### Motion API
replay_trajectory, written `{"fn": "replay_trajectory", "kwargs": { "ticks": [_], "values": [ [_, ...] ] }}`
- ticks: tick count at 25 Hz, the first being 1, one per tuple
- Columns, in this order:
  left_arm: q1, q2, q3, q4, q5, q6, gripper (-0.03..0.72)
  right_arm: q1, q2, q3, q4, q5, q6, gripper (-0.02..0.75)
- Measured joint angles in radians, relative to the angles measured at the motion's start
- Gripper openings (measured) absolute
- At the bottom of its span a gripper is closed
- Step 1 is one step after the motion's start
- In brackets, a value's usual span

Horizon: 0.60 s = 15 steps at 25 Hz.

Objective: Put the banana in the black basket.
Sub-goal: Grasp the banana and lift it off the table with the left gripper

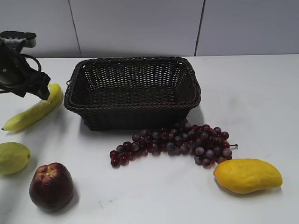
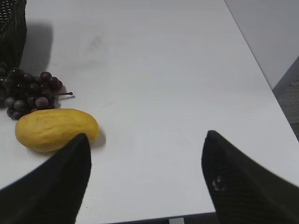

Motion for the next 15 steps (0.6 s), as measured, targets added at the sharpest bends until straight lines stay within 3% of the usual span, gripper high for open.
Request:
{"fn": "replay_trajectory", "kwargs": {
  "ticks": [15],
  "values": [
    [0.000,0.150,-0.080,-0.005,-0.016,0.032,0.672,0.000,0.000,0.000,0.000,0.000,0.000,0.589]
  ]
}}
